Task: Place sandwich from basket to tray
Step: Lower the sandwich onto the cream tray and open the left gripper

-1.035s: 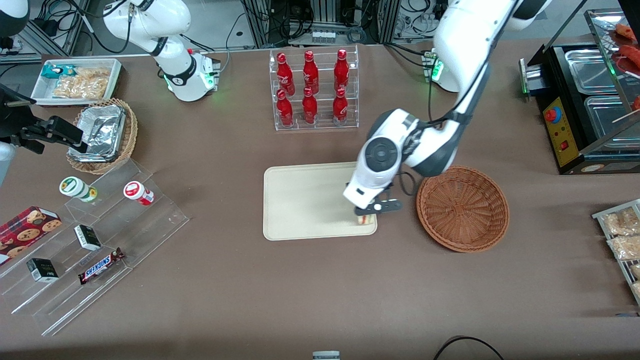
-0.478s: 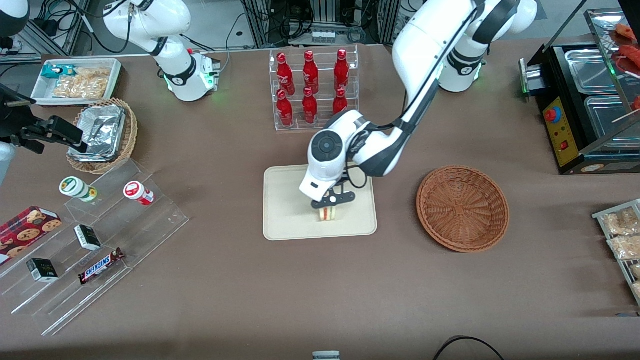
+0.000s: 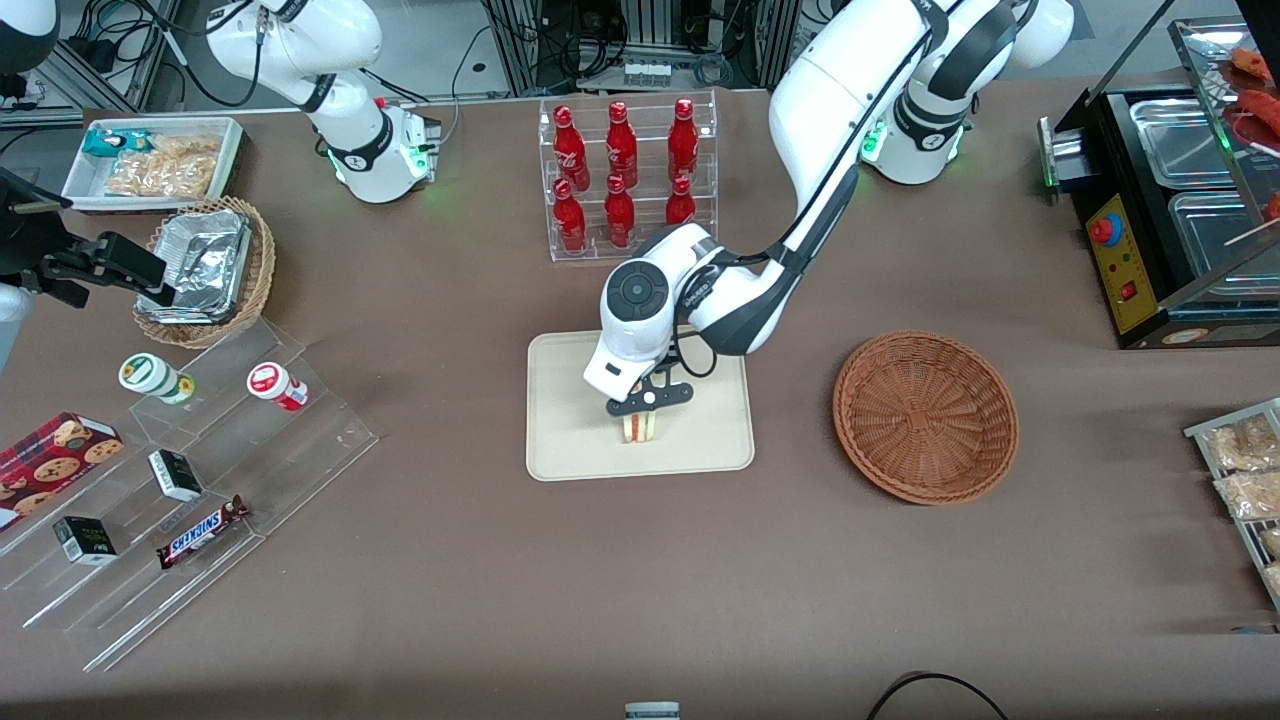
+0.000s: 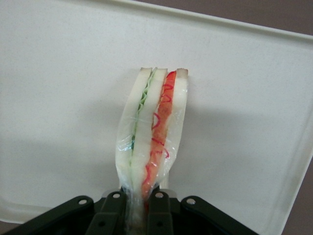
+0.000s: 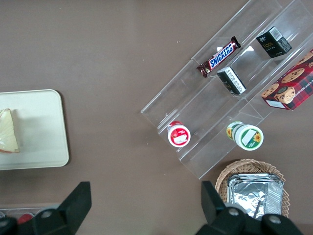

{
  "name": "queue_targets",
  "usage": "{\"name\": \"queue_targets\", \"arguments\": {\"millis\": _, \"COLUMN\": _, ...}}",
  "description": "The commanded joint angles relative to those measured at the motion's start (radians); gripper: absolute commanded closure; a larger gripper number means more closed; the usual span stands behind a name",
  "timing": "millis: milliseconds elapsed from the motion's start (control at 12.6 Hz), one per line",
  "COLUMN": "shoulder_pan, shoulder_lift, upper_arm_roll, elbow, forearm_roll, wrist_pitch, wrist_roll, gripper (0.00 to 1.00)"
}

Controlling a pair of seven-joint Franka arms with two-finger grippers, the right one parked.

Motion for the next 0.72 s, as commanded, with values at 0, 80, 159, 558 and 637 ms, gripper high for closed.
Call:
{"name": "queue_targets", "arguments": {"millis": 0, "shoulder_pan": -0.017, "shoulder_lift": 0.02, "upper_arm_roll": 0.013, "elbow": 0.034, "forearm_roll": 0.025, "wrist_pitch": -0.003, "wrist_roll": -0.012, "gripper": 0.9}}
{"name": "queue_targets", "arguments": {"millis": 80, "shoulder_pan": -0.017, "shoulder_lift": 0.022, "upper_arm_roll": 0.013, "elbow": 0.034, "forearm_roll": 0.025, "wrist_pitch": -0.003, "wrist_roll": -0.01, "gripper": 0.89}}
{"name": "queue_targets", "arguments": {"millis": 159, "shoulder_pan": -0.018, "shoulder_lift": 0.022, "upper_arm_roll": 0.013, "elbow": 0.034, "forearm_roll": 0.025, "wrist_pitch": -0.003, "wrist_roll": -0.012, "gripper": 0.78}}
{"name": "queue_targets", "arguments": {"millis": 558, "shoulder_pan": -0.012, "shoulder_lift": 0.008, "upper_arm_roll": 0.013, "elbow": 0.037, "forearm_roll": 0.015, "wrist_pitch": -0.002, "wrist_roll": -0.038, "gripper": 0.0}}
{"name": "queue_targets", "arguments": {"millis": 637, "shoulder_pan": -0.015, "shoulder_lift": -0.004, "upper_arm_roll": 0.013, "elbow": 0.051, "forearm_roll": 0.017, "wrist_pitch": -0.009, "wrist_roll": -0.038, "gripper": 0.0}}
